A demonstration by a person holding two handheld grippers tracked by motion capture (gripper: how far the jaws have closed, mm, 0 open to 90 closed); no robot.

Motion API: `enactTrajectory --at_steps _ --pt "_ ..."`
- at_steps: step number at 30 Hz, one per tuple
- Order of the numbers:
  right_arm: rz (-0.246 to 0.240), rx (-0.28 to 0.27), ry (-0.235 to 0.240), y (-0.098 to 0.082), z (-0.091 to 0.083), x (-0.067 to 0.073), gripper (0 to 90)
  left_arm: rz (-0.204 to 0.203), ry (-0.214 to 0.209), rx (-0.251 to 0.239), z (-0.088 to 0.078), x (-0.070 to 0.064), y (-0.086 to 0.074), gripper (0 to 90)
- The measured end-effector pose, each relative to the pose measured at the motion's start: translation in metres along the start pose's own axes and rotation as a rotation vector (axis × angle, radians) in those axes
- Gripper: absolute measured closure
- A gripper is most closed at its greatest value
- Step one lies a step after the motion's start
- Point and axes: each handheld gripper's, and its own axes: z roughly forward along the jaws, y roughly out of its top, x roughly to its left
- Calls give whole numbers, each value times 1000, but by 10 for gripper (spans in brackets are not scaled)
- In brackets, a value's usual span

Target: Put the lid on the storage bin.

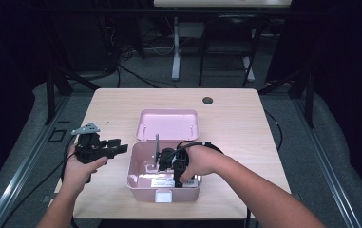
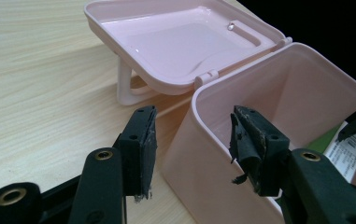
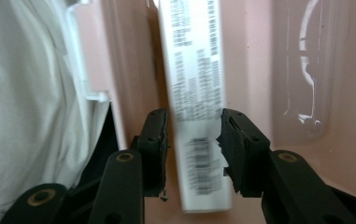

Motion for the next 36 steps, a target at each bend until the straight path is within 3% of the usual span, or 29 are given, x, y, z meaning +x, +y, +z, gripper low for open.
enactTrajectory --at_steps 11,30,36 --pt "25 -61 -44 -12 -23 0 608 7 -3 4 1 -2 0 506" --pt "91 -160 -97 -34 -42 -6 607 14 -10 13 3 -4 0 507" --pt "146 -221 -128 -44 -47 -10 581 18 -16 15 4 -5 -1 523"
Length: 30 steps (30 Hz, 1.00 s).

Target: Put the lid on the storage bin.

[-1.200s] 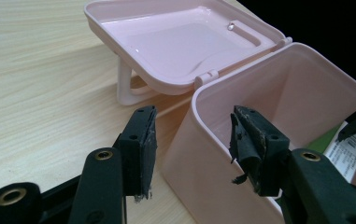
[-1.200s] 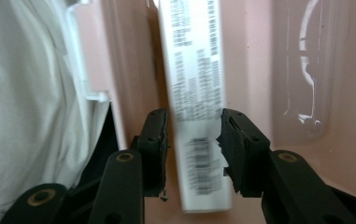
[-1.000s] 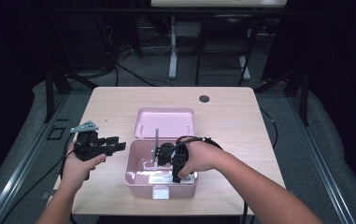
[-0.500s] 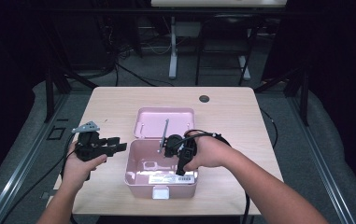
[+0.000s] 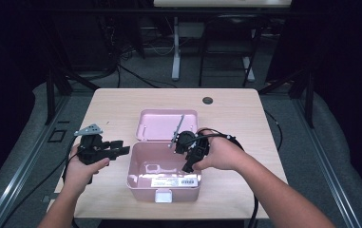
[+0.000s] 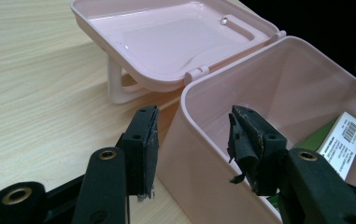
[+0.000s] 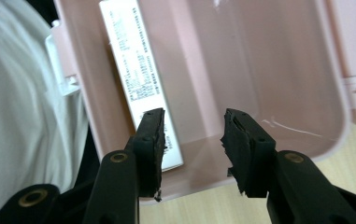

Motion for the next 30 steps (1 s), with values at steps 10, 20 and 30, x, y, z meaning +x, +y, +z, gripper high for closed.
enactTrajectory --at_steps 10,20,30 --pt "90 -125 -59 -15 -8 -11 573 24 1 2 0 -4 1 561" --pt "158 -198 -85 -25 -7 -20 589 47 -3 28 8 -9 -1 600" --pt "226 -246 -104 -34 -3 -29 623 75 10 50 14 -11 -4 699"
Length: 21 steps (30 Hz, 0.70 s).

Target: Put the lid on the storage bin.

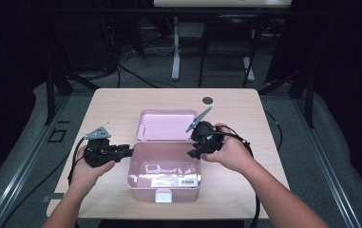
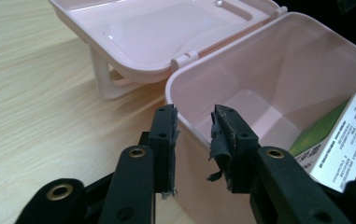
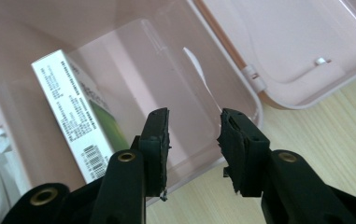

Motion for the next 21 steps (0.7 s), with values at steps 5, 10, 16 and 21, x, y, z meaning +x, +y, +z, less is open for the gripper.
enactTrajectory --at_steps 5,10,16,21 --pt "40 -19 -29 -2 3 -9 621 8 -2 2 3 -3 -1 729" --pt "88 -29 -39 -1 7 -19 614 9 -4 -1 3 -3 -1 733" --pt "155 -73 -76 2 8 -35 612 12 -3 -3 3 -3 -2 734" --pt "204 -84 -101 4 12 -47 592 10 -1 -5 3 -3 -2 735"
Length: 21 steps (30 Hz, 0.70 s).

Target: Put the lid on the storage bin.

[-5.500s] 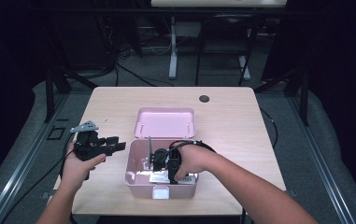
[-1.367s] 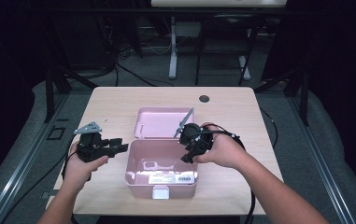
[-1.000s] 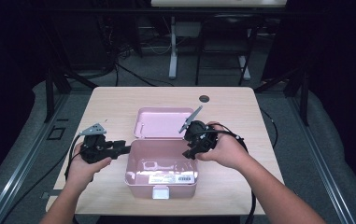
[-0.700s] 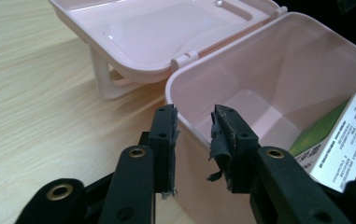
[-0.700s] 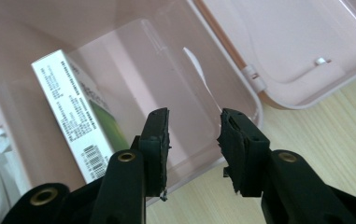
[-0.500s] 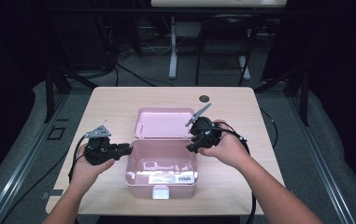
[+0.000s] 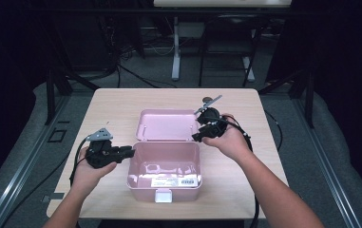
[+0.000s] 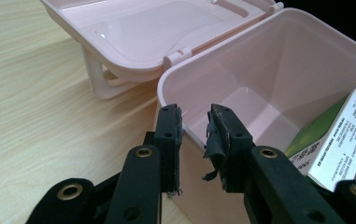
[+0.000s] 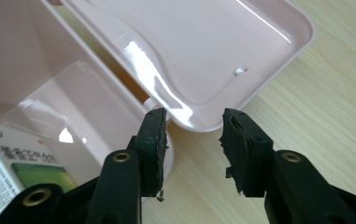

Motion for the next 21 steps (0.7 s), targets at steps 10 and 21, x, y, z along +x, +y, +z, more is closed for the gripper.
enactTrajectory --at_steps 10,21 --pt "61 -35 -27 6 14 -19 588 -3 -5 5 0 1 0 734" --pt "151 -49 -72 11 39 -31 563 -8 -5 2 0 1 0 734"
